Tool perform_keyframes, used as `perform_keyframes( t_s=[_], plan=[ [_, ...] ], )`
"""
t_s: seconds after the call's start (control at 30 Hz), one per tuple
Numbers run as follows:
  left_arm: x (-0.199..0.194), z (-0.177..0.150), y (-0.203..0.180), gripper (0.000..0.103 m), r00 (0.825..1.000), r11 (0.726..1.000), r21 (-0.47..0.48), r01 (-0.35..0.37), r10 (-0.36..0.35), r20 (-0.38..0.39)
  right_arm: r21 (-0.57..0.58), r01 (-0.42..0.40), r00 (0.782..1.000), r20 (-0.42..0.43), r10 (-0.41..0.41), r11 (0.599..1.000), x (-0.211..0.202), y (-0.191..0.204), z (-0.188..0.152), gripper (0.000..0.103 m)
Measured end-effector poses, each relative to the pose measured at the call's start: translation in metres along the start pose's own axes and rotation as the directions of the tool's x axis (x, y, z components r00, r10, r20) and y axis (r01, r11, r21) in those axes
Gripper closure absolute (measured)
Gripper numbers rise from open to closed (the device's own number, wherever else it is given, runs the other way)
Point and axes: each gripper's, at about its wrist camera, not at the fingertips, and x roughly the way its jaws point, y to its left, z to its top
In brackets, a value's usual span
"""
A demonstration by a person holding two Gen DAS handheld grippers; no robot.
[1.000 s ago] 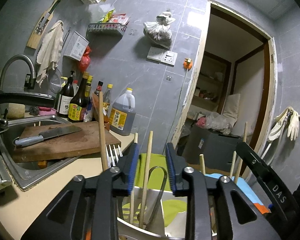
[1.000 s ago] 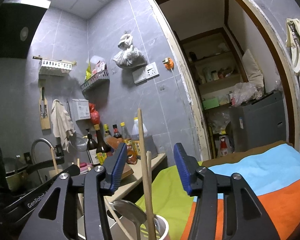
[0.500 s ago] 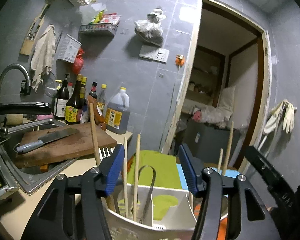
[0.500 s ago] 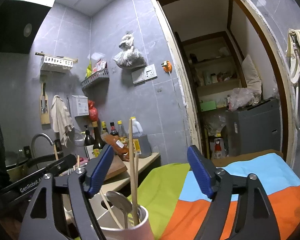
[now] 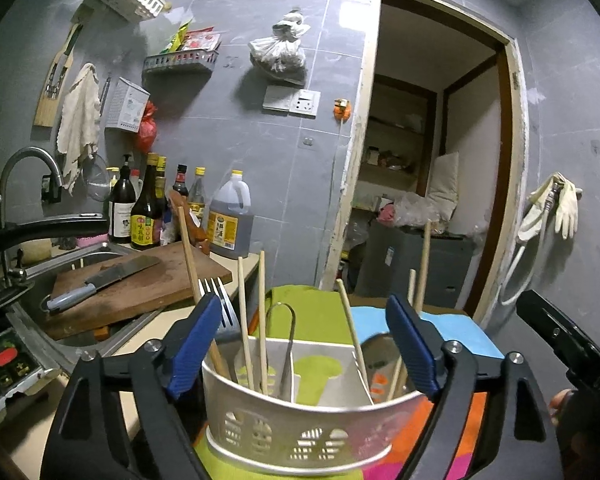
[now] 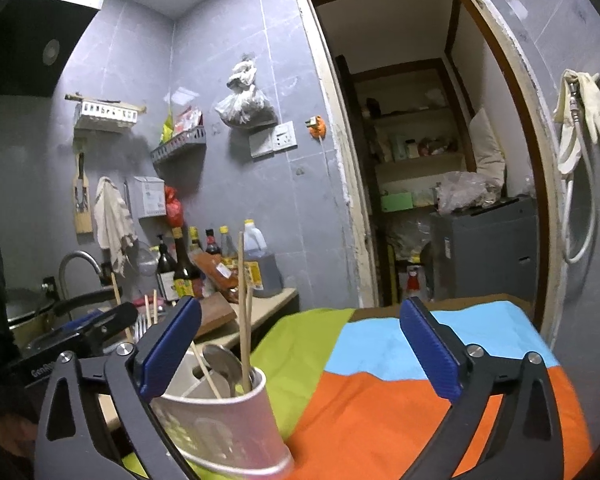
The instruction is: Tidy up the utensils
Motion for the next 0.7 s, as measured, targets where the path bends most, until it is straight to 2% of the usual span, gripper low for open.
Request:
perform_keyframes(
  t_s=[0.07,0.37,0.7],
  plan=[
    [-0.005,-0.001,-0.002,0.016,1.000,1.000,0.008,0.003,-0.003,-0.003,-0.010,0.006,1.000,-0.010,-0.006,1.000,-0.010,-0.001,0.000,0.001],
    [-0.027,-0.013,-0.016,0.008,0.999,0.997,0.064,0.033,-0.031,-0.027,-0.044,0.060,0.996,-0.058,-0.062,0.997,-0.045,-0.008,-0.002,0.000],
    [-0.051,-0.029,-0.033,0.008,0.996,0.991,0.111,0.073,-0.067,-0.063,-0.070,0.112,0.987,-0.109,-0.119,0.991,-0.086,-0.012,-0.011,0.000]
  ],
)
